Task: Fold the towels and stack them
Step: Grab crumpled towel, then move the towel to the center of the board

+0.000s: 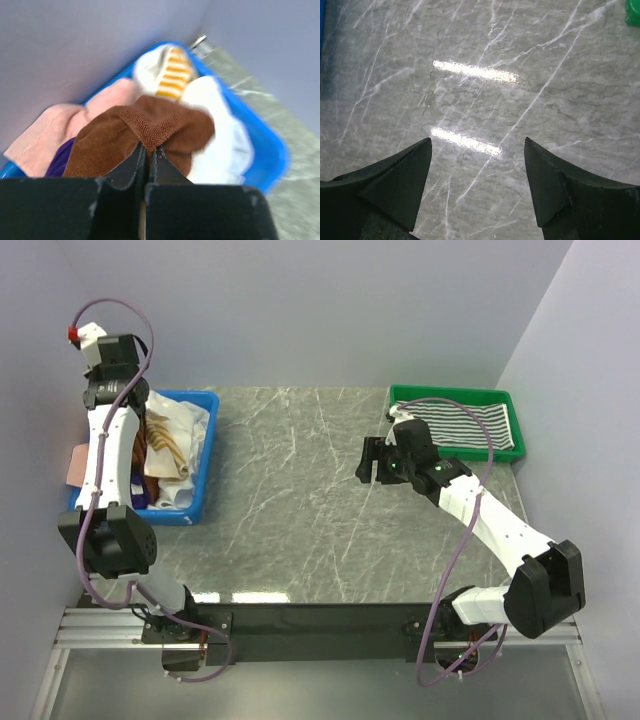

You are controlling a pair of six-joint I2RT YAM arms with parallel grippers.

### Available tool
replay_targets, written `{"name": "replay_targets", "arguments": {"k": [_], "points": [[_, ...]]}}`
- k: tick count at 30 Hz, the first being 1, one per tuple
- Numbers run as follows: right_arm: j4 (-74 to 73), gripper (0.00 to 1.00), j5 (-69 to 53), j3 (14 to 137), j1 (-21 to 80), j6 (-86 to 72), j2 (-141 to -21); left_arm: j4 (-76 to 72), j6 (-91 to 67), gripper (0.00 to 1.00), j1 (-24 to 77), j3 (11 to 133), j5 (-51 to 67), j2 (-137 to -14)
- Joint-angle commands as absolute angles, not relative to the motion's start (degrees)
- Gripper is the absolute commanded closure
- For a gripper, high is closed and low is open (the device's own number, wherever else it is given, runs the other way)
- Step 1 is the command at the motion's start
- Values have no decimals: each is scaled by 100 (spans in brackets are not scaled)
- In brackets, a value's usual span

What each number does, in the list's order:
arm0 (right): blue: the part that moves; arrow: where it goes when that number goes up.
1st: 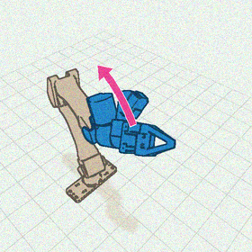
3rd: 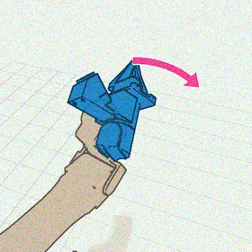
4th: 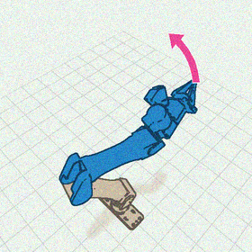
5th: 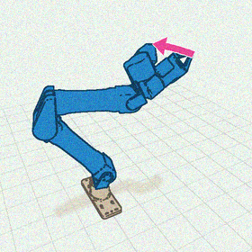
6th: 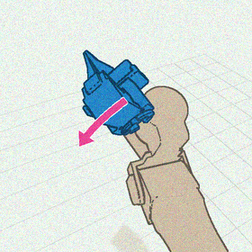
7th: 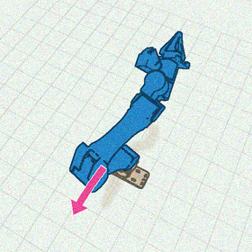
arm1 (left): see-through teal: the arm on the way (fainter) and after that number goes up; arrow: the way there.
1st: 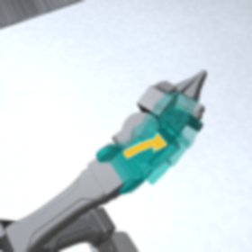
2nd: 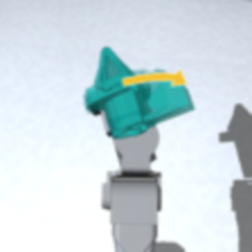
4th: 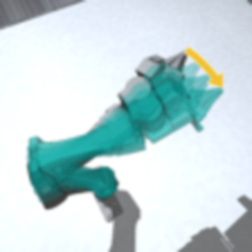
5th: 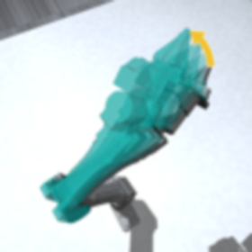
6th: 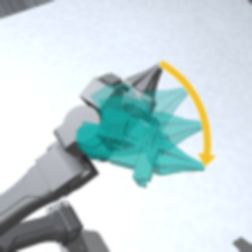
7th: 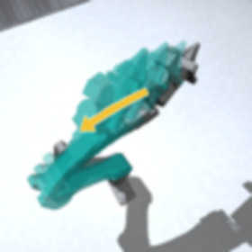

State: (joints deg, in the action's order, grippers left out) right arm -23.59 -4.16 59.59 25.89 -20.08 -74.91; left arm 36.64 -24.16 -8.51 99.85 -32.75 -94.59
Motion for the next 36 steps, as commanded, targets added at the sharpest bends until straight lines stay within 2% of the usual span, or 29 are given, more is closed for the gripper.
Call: {"name": "replay_targets", "arguments": {"k": [1,7,12,19,23,27,32,36], "points": [[-2390,19,-422,6214,2637,-1986,-7453,3524,-2267,99,-703,10695,-2893,-9237],[-2382,19,-255,6126,2628,-1890,-7243,3578,-2110,100,-413,12092,-2567,-9413],[-2224,19,-106,5933,2637,-1802,-6927,3086,-2285,100,-308,12893,-1575,-9378],[-1873,19,359,5486,2637,-1749,-6285,1741,-2821,100,-44,12586,324,-9097],[-1522,20,685,5169,2628,-1714,-5784,1582,-2515,100,860,12613,712,-8992],[-1275,20,957,4835,2628,-1661,-5160,1547,-2548,100,1642,12086,896,-8553],[-1055,20,1239,4562,2628,-1582,-4633,1362,-3083,100,2065,11216,1361,-7868],[-993,20,1441,4412,2628,-1565,-4343,1678,-3322,97,2337,10759,1442,-7804]]}}
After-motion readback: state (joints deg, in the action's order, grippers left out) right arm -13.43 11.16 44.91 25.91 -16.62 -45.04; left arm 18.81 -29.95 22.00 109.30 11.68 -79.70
